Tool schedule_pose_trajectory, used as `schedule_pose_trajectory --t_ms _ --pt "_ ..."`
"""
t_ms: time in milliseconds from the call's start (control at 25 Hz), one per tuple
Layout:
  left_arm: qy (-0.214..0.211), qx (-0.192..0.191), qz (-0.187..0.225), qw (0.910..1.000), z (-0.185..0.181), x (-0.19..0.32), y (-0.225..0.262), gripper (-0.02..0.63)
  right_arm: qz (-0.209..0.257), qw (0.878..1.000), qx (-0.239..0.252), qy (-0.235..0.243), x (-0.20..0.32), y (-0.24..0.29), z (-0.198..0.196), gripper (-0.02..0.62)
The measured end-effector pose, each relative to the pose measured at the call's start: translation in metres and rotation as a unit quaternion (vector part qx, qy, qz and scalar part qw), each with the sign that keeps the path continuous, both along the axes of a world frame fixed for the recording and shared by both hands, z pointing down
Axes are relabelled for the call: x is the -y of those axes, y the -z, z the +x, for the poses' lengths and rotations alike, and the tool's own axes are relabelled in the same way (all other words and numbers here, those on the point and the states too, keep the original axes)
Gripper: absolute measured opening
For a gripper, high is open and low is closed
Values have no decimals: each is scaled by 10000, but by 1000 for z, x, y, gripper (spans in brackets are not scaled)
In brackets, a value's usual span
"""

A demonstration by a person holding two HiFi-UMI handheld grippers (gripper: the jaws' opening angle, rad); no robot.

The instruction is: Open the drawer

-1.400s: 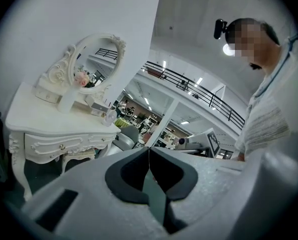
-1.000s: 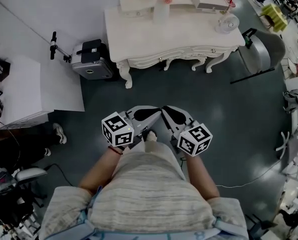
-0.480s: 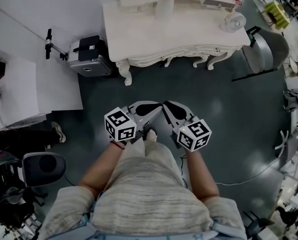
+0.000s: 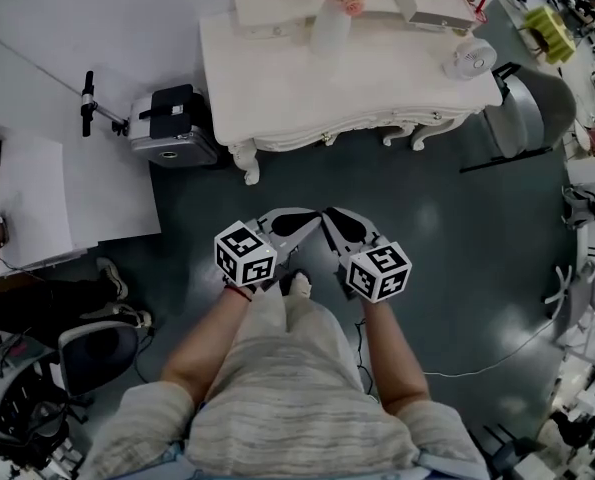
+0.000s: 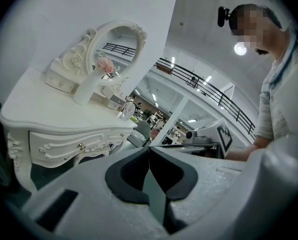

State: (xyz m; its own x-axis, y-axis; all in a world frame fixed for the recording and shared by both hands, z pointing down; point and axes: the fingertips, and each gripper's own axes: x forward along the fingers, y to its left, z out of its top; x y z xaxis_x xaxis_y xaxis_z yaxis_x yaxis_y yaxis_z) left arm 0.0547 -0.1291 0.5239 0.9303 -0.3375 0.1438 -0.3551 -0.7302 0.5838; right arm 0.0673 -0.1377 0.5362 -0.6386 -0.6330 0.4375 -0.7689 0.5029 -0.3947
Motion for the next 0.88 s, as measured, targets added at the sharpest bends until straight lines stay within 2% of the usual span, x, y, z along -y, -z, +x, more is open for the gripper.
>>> schedule_pose_trajectory --t_ms 600,880 --pt "109 171 -382 9991 -14 52 -54 14 -371 9988 -305 -15 53 -54 -12 15" --pt "177 275 -578 9978 -17 69 -78 14 -642 9970 -415 -74 71 -82 -9 83"
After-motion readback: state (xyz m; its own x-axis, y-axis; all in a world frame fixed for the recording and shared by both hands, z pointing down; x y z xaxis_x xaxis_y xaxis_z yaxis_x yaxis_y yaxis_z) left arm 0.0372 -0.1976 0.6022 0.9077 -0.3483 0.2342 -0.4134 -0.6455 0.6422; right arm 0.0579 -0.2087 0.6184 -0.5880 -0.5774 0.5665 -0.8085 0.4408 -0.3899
